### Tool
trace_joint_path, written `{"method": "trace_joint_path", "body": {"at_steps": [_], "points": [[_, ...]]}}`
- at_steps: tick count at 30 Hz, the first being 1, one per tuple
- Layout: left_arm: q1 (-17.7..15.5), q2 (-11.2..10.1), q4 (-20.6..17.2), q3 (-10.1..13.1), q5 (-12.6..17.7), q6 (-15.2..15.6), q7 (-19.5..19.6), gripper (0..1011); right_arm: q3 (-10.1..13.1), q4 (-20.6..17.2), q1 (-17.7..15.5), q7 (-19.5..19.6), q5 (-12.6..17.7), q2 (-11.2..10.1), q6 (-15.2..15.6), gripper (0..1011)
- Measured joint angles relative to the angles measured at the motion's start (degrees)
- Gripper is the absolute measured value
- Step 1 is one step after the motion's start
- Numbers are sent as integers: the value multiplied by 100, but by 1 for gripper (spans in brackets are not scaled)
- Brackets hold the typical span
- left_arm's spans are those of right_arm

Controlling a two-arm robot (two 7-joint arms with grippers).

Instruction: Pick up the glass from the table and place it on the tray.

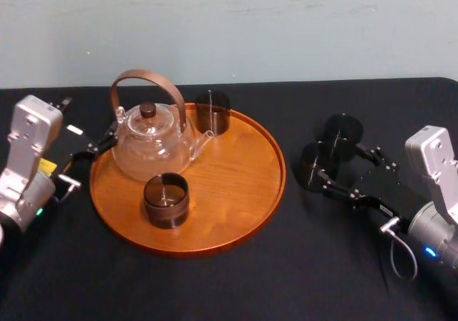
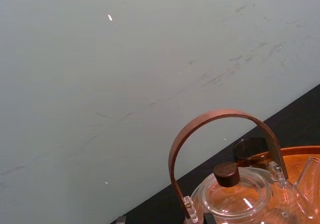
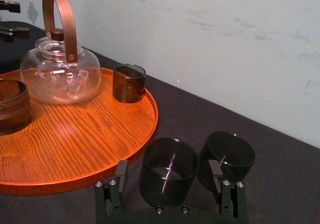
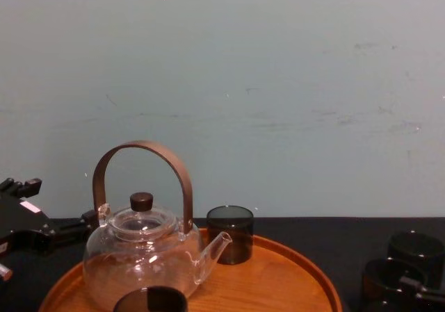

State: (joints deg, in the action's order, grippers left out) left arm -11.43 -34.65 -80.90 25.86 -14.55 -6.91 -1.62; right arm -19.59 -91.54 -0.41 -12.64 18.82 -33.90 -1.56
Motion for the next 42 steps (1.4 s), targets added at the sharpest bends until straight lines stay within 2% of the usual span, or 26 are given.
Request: {"method": "trace_joint_path", "body": {"at_steps": [18, 24, 36, 42], "points": [[0, 0, 0, 0, 0, 0, 0, 1001, 123, 378, 117, -271, -70, 263, 129, 1002], [0, 0, 0, 0, 0, 0, 0, 1001, 168, 546, 262, -430, -55, 375, 272, 1002], [0, 0, 0, 0, 0, 0, 0, 1001, 269, 740, 599, -752, -8, 552, 750, 1002], [0, 0, 0, 0, 0, 0, 0, 1001, 286, 838, 684, -808, -73, 614, 818, 1002]]}}
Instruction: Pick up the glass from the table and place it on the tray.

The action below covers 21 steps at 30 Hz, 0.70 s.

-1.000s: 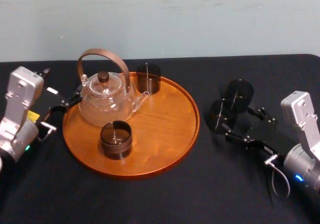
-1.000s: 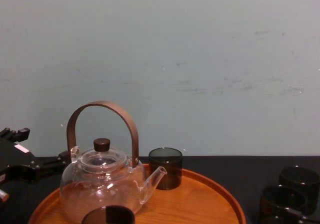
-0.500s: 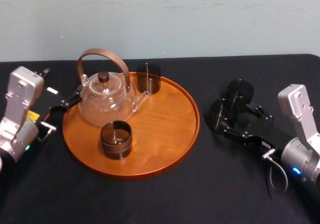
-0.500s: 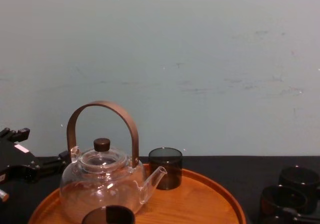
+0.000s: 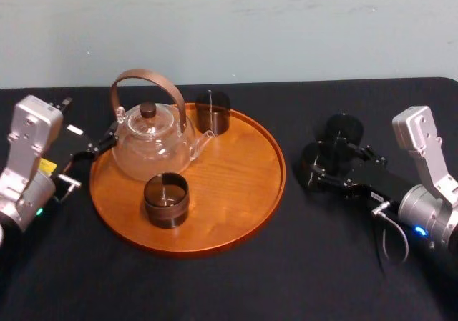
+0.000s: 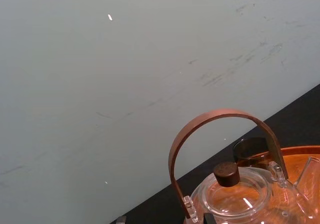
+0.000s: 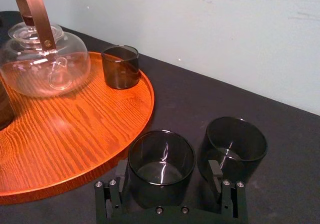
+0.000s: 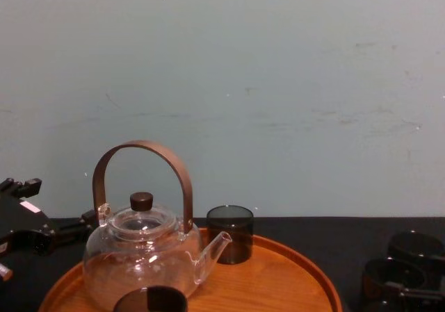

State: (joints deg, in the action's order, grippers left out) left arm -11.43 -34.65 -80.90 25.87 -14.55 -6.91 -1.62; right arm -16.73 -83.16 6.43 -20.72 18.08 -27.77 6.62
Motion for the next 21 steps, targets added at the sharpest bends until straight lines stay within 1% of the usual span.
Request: {"method": "trace_joint_path", "body": {"at_steps": [8, 21], "points": [[0, 0, 0, 0, 0, 0, 0, 1001, 0, 204, 103, -107, -76, 72, 24, 1002], [0, 0, 0, 0, 0, 0, 0, 1001, -86, 480, 272, -237, -172, 204, 2, 1002]]}}
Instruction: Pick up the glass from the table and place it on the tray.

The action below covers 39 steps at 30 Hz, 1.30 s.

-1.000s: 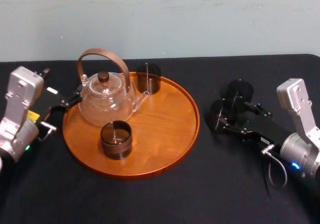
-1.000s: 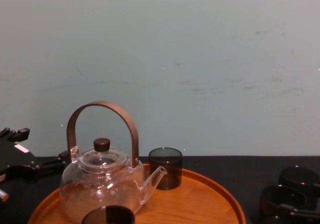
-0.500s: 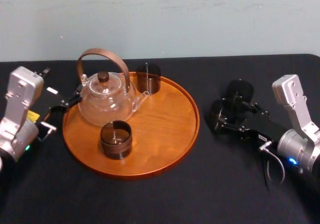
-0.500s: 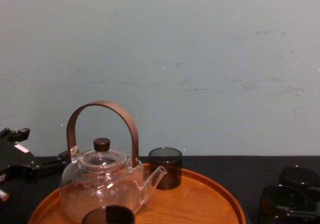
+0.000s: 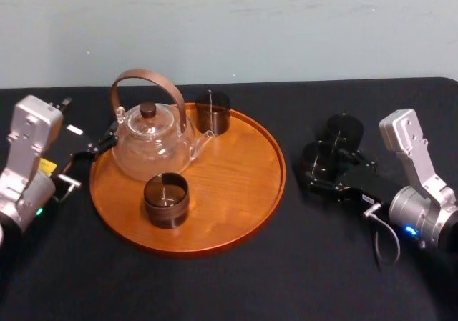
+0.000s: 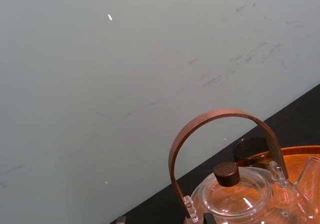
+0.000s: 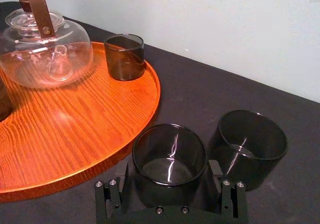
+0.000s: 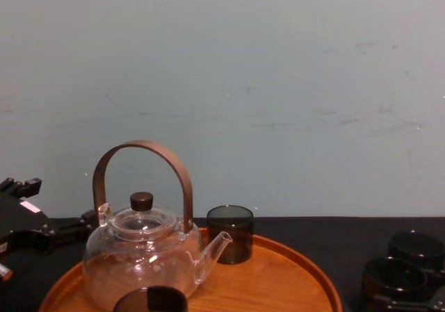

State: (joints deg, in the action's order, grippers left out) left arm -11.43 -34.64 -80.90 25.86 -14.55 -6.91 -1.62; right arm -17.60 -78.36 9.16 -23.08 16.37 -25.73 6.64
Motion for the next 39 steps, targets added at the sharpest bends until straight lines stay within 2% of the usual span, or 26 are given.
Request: {"method": "trace_joint_path", "body": {"at_steps": [39], "points": [[0, 0, 0, 0, 0, 0, 0, 1001, -155, 539, 354, -139, -98, 224, -229, 1002]]}}
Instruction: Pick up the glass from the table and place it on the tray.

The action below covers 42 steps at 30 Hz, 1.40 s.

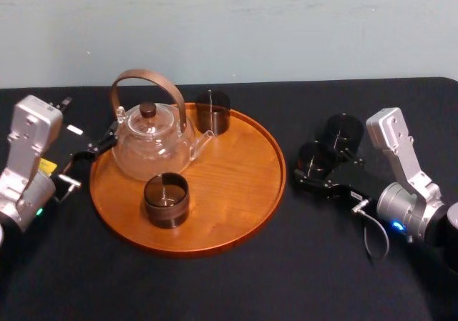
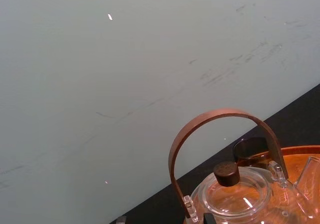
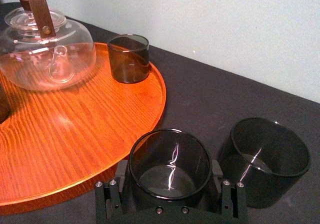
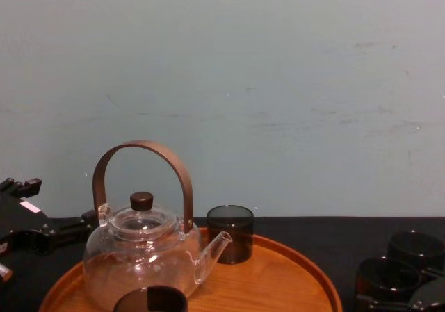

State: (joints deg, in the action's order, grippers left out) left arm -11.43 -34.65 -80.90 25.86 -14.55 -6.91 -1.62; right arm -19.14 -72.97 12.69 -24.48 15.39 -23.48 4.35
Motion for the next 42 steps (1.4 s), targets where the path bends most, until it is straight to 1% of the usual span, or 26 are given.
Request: {"method": "trace_joint_path", "body": {"at_steps": [5, 27, 34, 42], "points": [[0, 0, 0, 0, 0, 0, 0, 1001, -10, 0, 52, -71, 27, -25, 132, 1002], [0, 0, 0, 0, 0, 0, 0, 1001, -9, 1, 39, -52, 24, -16, 91, 1003], [0, 0, 0, 0, 0, 0, 0, 1001, -9, 1, 36, -48, 23, -14, 85, 903], [0, 0, 0, 0, 0, 0, 0, 1001, -9, 1, 34, -44, 22, -14, 80, 903]]}}
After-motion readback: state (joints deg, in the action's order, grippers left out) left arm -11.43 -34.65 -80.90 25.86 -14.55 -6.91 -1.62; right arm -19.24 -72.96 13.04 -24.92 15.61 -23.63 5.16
